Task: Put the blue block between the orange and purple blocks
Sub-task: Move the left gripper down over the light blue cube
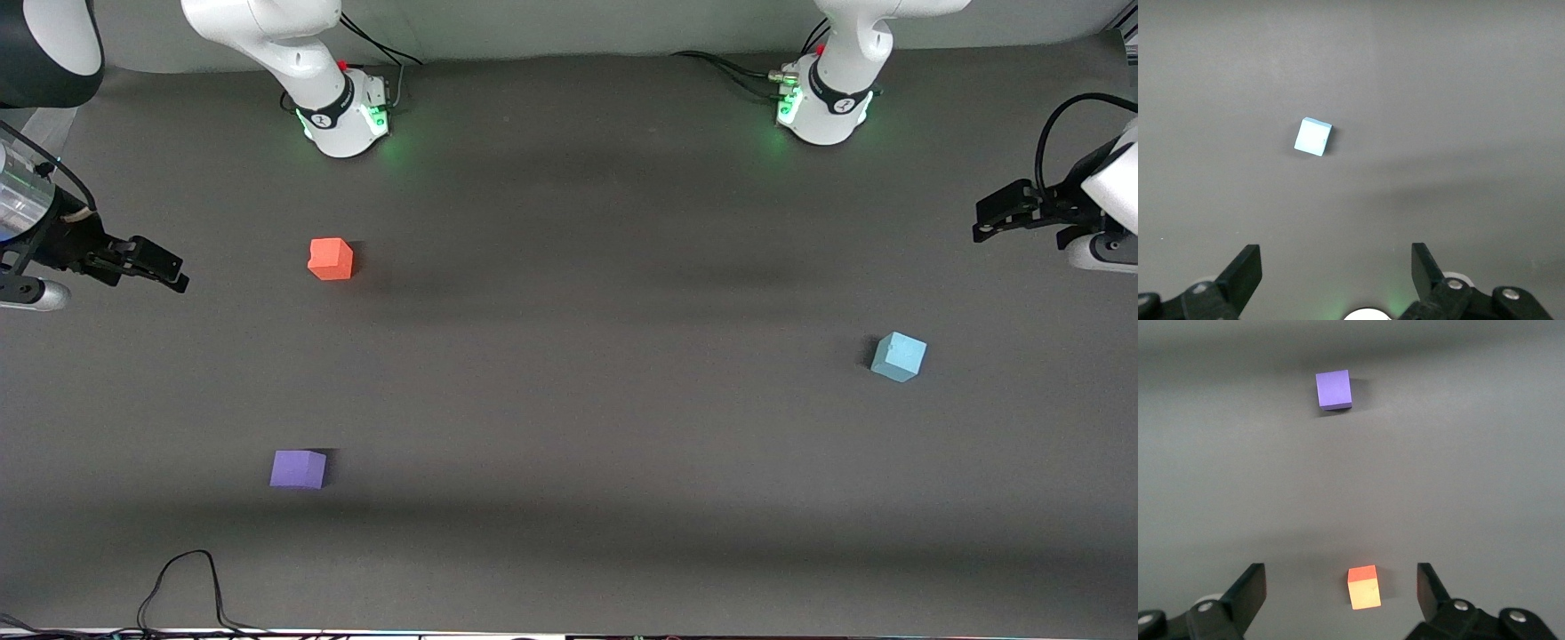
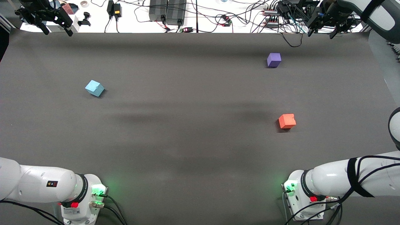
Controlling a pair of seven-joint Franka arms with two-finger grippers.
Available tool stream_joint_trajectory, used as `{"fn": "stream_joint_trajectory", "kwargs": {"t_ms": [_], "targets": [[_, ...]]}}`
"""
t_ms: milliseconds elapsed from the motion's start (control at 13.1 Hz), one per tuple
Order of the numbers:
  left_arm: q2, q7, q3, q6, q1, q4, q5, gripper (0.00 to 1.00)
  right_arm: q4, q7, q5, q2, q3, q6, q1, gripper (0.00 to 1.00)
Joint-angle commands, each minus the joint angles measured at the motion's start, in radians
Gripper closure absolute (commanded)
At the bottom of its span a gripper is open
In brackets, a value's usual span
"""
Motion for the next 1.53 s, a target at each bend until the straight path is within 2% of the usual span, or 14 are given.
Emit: {"fn": "stream_joint_trajectory", "kwargs": {"t_ms": [0,382,841,994,1146,1223,1452], "targets": [[-0.001,0.003,0.006,-0.013,-0.009,0.013,-0.002,0.00,-0.001,0.005,0.002,-0.002,-0.007,0.002,0.009,0.00],[0.018,0.024,0.009,-0.010,-0.004,0.016,0.012,0.00,-0.001,0.005,0.002,0.003,-0.007,0.007,0.011,0.00],[-0.011,0.223,0.011,-0.062,0.125,-0.005,0.038,0.00,-0.001,0.007,0.006,0.012,-0.007,0.016,0.013,0.00],[-0.074,0.245,0.011,-0.026,0.132,-0.092,0.046,0.00,-0.001,0.007,0.006,0.012,-0.007,0.016,0.013,0.00],[-0.163,0.280,0.009,0.068,0.131,-0.239,0.052,0.01,-0.003,0.007,0.006,0.012,-0.007,0.016,0.013,0.00],[-0.174,0.332,0.008,0.086,0.128,-0.272,0.052,0.01,-0.006,0.007,0.006,0.014,-0.007,0.018,0.013,0.00],[-0.144,0.366,0.002,0.161,0.117,-0.289,0.064,0.02,-0.009,0.007,0.006,0.025,-0.007,0.030,0.013,0.00]]}}
